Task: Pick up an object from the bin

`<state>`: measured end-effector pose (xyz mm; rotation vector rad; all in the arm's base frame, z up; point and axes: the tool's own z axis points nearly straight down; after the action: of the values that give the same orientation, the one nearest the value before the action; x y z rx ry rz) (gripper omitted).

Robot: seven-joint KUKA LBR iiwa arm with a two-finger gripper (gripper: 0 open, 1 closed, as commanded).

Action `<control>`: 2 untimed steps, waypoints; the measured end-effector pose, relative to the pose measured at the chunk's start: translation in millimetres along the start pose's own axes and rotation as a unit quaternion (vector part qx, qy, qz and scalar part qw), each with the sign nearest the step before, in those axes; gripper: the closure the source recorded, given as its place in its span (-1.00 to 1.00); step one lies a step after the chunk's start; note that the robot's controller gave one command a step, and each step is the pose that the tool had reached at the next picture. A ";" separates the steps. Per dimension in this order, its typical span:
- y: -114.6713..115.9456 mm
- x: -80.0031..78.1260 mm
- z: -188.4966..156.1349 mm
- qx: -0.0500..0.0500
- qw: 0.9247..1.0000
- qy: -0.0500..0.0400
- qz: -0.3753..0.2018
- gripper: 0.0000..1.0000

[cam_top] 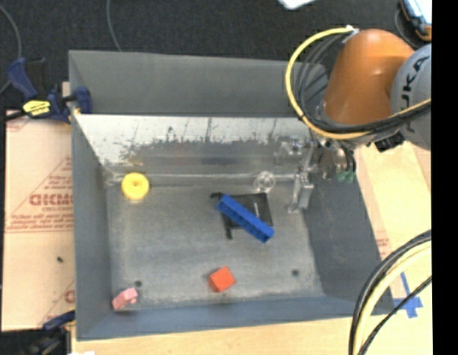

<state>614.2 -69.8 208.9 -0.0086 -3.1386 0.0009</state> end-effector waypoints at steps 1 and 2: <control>0.3 -1.0 -5.2 0.000 1.000 -0.004 -0.001 -1.00; 26.2 -11.8 52.0 0.000 0.999 -0.004 0.050 -1.00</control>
Offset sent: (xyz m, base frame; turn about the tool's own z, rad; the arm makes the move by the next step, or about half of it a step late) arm 0.0134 0.0372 -0.0769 0.1380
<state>626.0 -43.7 156.9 -0.1660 -3.1430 0.0003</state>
